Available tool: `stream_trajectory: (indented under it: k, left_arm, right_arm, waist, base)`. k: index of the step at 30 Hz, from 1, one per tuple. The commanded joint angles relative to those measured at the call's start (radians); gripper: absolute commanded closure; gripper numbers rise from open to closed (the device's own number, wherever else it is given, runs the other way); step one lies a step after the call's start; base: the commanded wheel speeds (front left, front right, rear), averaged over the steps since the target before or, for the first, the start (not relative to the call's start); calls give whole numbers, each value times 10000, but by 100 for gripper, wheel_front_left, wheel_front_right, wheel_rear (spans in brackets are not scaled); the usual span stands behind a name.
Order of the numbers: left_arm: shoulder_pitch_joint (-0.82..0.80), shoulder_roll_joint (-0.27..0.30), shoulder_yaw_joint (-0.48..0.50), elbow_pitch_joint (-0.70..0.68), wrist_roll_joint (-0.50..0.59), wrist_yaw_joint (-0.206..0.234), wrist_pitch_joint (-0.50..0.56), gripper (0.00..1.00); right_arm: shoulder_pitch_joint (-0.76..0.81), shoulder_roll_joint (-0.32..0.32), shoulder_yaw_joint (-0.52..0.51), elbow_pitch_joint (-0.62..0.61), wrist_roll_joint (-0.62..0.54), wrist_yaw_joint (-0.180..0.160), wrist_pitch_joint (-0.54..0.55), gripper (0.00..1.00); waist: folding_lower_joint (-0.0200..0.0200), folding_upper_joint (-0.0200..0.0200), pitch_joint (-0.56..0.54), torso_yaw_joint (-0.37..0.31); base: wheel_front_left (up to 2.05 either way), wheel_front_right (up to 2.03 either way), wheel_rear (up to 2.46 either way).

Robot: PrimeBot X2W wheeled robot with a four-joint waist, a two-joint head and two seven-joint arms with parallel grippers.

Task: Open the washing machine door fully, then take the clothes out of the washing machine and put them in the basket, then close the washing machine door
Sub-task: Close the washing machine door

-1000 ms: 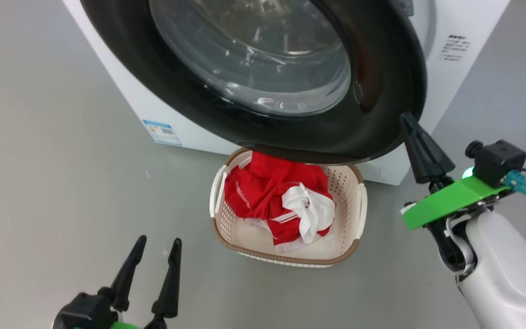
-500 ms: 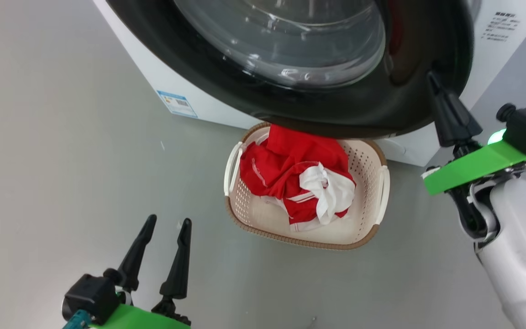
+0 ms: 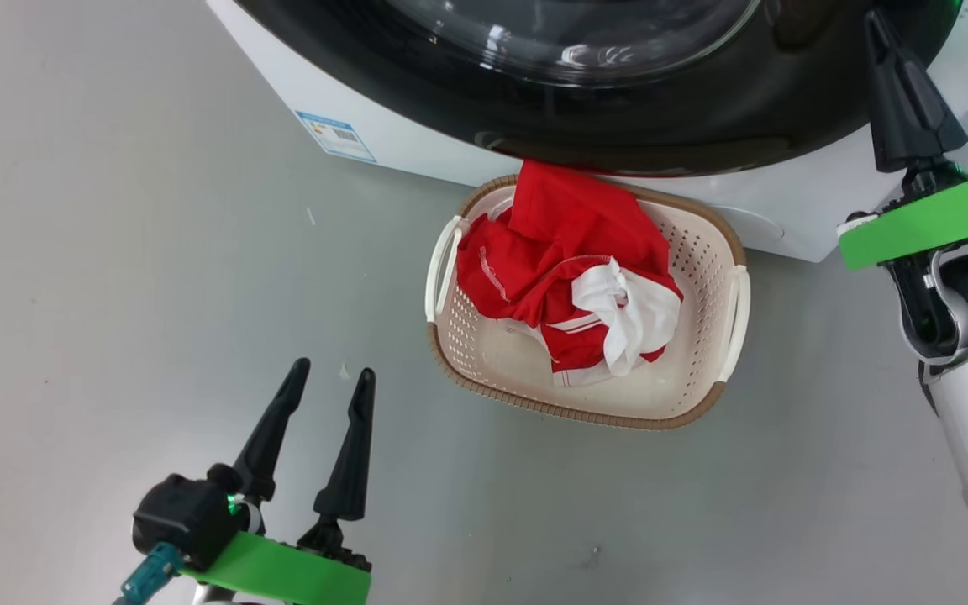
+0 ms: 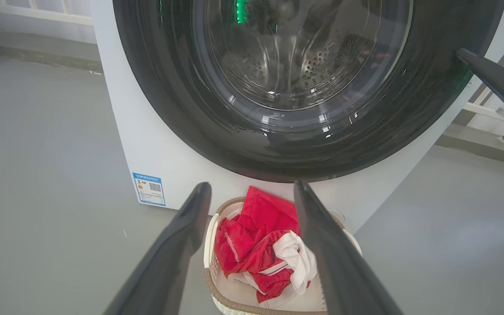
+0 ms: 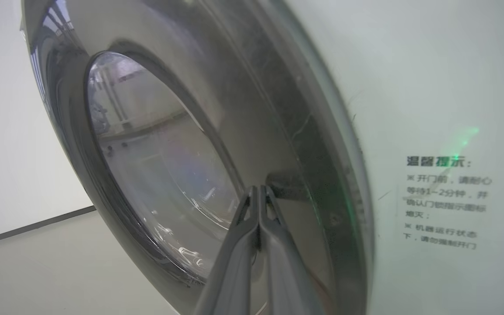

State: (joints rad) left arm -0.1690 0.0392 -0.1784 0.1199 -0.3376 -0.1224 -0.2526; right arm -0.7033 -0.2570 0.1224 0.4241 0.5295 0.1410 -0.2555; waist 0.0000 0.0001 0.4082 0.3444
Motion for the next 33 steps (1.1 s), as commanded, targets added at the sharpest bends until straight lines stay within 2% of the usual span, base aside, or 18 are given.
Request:
stream_trajectory:
  k: [1, 6, 14, 16, 17, 19, 21, 33]
  left_arm:
    - [-195, 110, 272, -253, -84, 42, -91, 0]
    - [-337, 110, 226, -225, -102, 49, -91, 0]
    - [-313, 110, 372, -65, 36, 38, -91, 0]
    - [-277, 110, 443, -24, 74, 32, -91, 0]
    - [-260, 110, 479, -3, 90, 28, -91, 0]
    - [-227, 110, 549, 42, 144, 18, -92, 0]
    - [-202, 110, 620, 85, 221, 6, -92, 0]
    - [85, 110, 1179, 358, 741, -63, -92, 0]
  right_arm:
    - [-419, -106, -188, -188, -92, -103, -63, 100]
    - [-648, -73, -357, -207, -182, -103, -63, 100]
    - [-81, 58, 251, -169, -179, -103, -63, 99]
    - [127, 100, 379, -172, -161, -103, -63, 84]
    - [239, 118, 425, -196, -156, -103, -63, 72]
    - [481, 149, 493, -241, -156, -103, -63, 40]
    - [748, 174, 564, -288, -179, -103, -63, 0]
    - [2742, 489, 229, -686, -530, -103, -63, 0]
  waist:
    - [0, -1, 84, 39]
    - [0, -1, 187, 61]
    - [0, -1, -94, -133]
    - [0, -1, -211, -224]
    - [0, -1, -270, -264]
    - [0, -1, -384, -350]
    - [0, -1, -504, -436]
    - [0, -1, -1270, -1136]
  base:
    - [0, 0, 0]
    - [0, 0, 0]
    - [0, 0, 0]
    - [0, 0, 0]
    - [0, 0, 0]
    - [0, 0, 0]
    - [0, 0, 0]
    - [0, 0, 0]
